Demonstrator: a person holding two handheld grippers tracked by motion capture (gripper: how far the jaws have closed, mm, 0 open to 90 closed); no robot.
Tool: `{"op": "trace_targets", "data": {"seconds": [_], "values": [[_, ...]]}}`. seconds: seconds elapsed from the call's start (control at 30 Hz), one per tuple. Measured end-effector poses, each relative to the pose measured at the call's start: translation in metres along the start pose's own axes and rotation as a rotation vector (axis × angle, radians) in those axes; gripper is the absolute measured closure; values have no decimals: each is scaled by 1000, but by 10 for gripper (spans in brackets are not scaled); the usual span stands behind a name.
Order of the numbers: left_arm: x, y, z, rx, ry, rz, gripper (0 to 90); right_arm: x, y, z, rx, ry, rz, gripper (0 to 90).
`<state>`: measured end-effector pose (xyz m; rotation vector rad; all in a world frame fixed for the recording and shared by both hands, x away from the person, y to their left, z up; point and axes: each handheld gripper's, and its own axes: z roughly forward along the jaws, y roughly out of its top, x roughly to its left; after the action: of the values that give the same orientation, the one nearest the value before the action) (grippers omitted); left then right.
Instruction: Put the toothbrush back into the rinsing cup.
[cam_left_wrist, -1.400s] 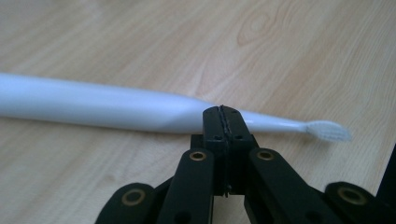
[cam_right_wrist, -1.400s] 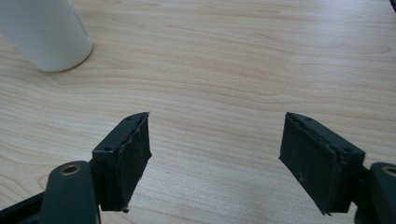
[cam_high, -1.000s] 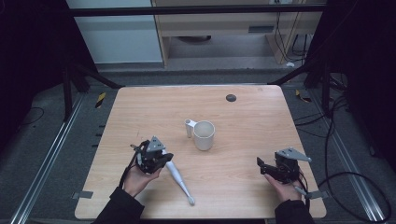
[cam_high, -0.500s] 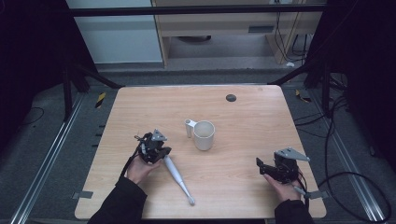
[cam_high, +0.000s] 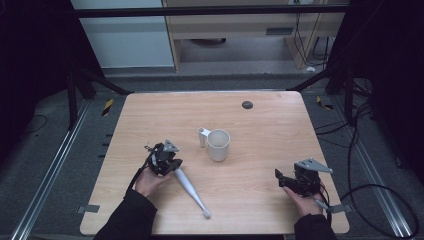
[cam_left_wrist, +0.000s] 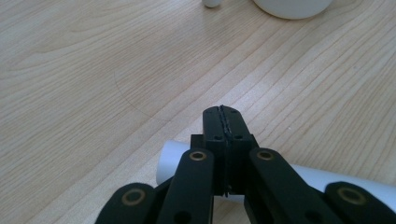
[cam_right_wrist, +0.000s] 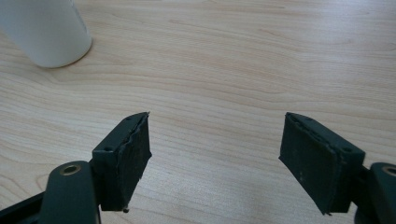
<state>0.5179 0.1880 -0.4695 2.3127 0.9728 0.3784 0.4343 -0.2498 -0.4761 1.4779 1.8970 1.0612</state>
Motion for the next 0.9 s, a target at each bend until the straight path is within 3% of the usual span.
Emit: {"op": "trace_targets", "data": {"seconds": [0.9], "values": [[-2, -20, -13, 49, 11, 8, 897, -2, -1, -3, -3, -5, 6, 243]]}}
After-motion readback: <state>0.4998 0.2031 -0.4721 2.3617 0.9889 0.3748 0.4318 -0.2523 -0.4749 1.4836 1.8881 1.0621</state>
